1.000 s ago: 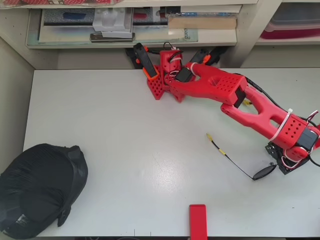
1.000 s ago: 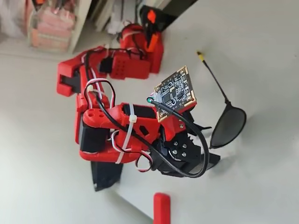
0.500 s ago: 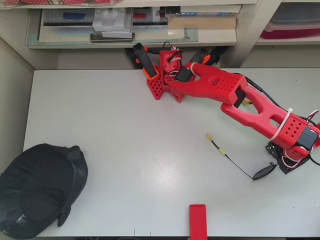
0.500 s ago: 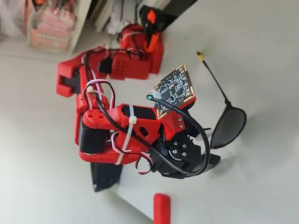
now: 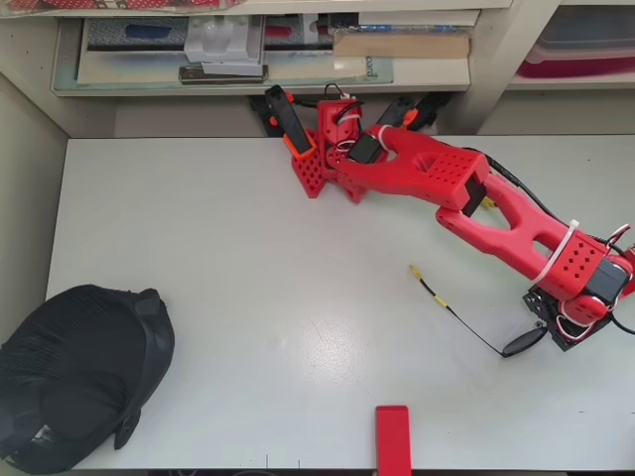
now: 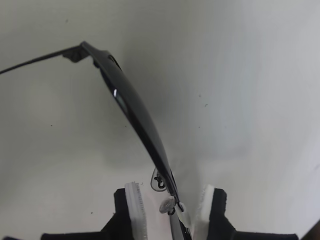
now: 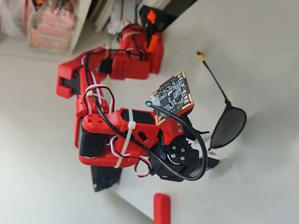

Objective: Place Meta Rayban sunglasses on black head mold for quality assessment

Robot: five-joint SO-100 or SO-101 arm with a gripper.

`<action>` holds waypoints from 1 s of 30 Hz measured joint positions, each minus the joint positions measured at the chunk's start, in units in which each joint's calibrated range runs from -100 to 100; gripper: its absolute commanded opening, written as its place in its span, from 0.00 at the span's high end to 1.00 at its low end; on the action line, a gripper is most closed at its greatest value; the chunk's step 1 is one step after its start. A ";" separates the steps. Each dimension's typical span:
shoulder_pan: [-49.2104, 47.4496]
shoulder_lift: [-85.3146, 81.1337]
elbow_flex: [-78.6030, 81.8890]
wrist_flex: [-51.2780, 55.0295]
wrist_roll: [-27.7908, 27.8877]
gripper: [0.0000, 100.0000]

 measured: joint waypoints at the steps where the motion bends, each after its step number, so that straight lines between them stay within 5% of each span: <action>1: 0.00 0.59 -0.09 -0.08 0.00 1.00; 16: -0.53 2.52 -2.98 -1.95 -0.06 1.00; 30: 10.24 -2.86 -5.23 16.25 5.56 1.00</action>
